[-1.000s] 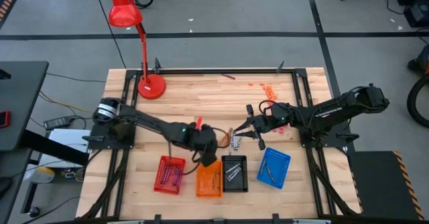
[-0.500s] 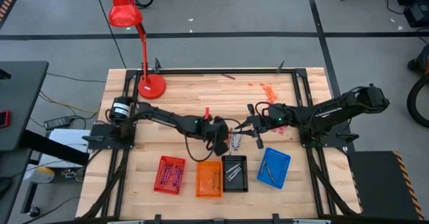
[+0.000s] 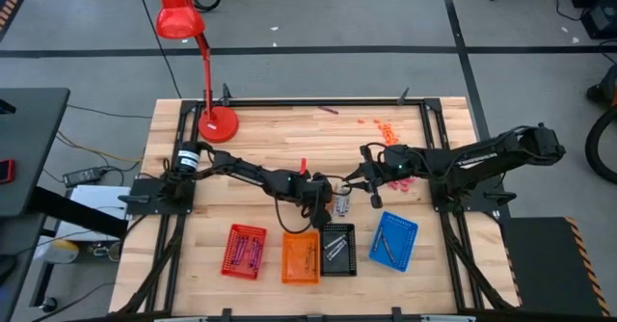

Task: Sort crayons
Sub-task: Put the orange crayon into the orange bin, then put the black crayon into the black bin

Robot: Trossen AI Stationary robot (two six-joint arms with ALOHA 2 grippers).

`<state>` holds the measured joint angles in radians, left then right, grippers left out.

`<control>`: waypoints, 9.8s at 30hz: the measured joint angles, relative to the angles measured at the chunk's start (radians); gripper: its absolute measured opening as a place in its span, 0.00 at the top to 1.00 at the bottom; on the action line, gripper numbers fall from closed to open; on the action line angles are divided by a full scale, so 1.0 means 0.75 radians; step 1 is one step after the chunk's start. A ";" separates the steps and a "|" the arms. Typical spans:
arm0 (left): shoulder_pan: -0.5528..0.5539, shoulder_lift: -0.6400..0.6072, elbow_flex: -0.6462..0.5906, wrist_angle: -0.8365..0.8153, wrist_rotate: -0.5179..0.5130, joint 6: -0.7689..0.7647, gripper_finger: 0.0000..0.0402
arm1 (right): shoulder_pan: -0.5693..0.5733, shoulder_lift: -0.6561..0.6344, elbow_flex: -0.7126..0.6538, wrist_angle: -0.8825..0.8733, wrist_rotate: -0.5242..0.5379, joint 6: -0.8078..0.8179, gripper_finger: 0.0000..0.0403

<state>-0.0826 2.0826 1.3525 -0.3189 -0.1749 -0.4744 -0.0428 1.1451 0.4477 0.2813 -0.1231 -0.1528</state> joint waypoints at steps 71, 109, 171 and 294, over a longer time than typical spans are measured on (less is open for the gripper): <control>-0.575 -0.294 -0.006 -0.218 -0.144 -1.129 0.89 | 0.048 -0.018 0.248 -1.056 0.236 0.323 0.80; -0.415 -0.257 -0.005 -0.149 -0.301 -0.526 0.63 | 0.045 -0.017 0.247 -0.935 0.215 0.233 0.80; 0.183 -0.393 -0.614 1.139 0.367 0.998 0.65 | 0.005 0.528 0.669 -1.704 0.060 1.181 0.72; 0.041 -0.422 -0.704 0.838 0.517 0.985 0.65 | 0.025 0.843 0.917 -1.412 0.224 1.499 0.93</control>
<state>-0.0520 1.7660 0.8249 0.3093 0.2131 0.2642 -0.0238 1.7775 1.1353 -0.7774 0.0446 0.9711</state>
